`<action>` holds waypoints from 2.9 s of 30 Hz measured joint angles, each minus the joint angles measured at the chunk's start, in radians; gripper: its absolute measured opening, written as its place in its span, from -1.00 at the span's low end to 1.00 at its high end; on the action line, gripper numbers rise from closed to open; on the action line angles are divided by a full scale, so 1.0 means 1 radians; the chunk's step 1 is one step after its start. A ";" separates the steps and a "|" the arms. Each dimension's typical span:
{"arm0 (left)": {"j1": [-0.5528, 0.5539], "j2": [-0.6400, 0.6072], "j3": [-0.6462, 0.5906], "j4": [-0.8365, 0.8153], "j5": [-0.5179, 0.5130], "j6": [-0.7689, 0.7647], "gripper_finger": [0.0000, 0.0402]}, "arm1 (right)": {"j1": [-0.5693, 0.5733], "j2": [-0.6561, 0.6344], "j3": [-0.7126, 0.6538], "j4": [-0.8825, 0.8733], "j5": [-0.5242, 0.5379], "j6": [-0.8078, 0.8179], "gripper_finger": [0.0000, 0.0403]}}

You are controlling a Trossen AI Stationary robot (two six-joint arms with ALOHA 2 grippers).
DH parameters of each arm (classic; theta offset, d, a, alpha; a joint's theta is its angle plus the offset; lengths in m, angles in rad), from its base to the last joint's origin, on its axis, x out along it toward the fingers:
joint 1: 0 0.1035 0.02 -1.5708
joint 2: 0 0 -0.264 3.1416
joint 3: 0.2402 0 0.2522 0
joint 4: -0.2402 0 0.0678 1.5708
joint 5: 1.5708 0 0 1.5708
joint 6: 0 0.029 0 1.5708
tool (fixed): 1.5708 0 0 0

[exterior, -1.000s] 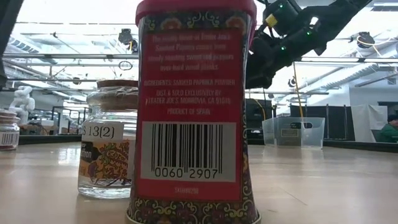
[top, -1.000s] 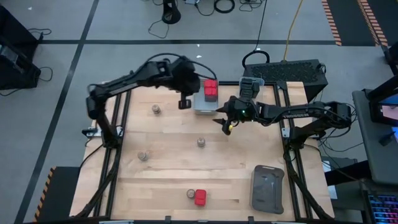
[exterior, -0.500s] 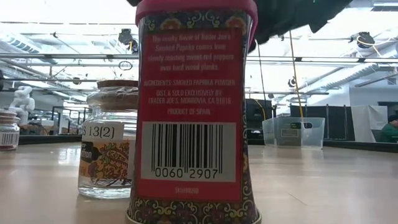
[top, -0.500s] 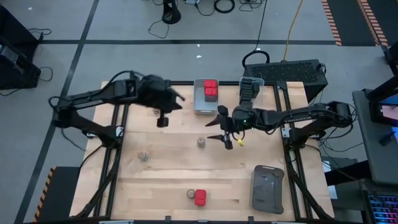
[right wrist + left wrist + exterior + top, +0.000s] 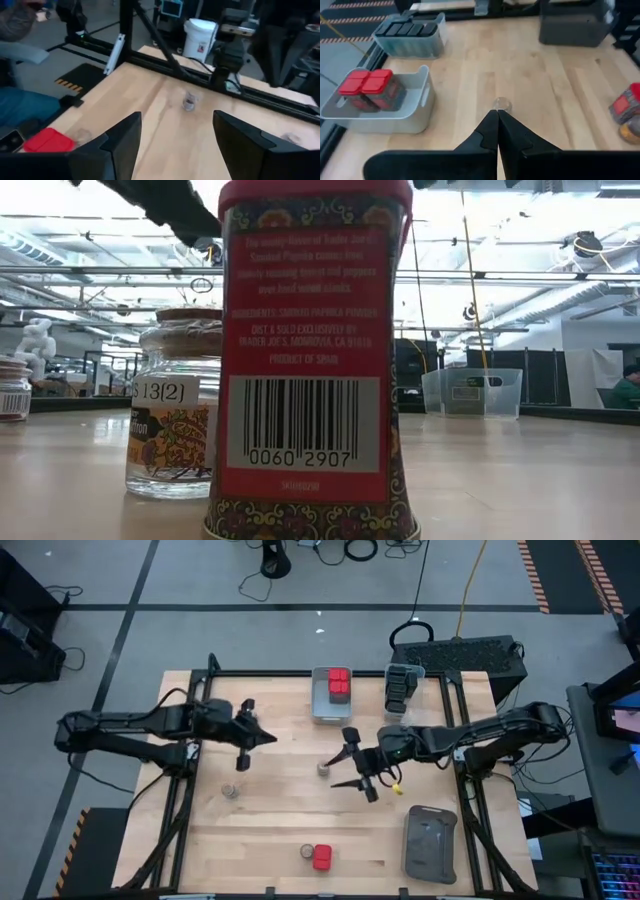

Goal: Sort spices by type
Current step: Put the red seasoning can into the gray bin

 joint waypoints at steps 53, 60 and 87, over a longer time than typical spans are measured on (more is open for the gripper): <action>-0.080 0.118 -0.222 0.305 0.011 -0.145 -0.95 | 0.319 0.610 0.668 -0.706 -0.027 -0.457 0.20; -0.080 0.128 -0.222 0.318 0.026 -0.138 -0.95 | 0.331 0.634 0.669 -0.712 -0.026 -0.590 0.28; -0.080 0.130 -0.222 0.344 0.023 -0.136 -0.95 | 0.304 0.677 0.667 -0.659 -0.080 -0.718 0.32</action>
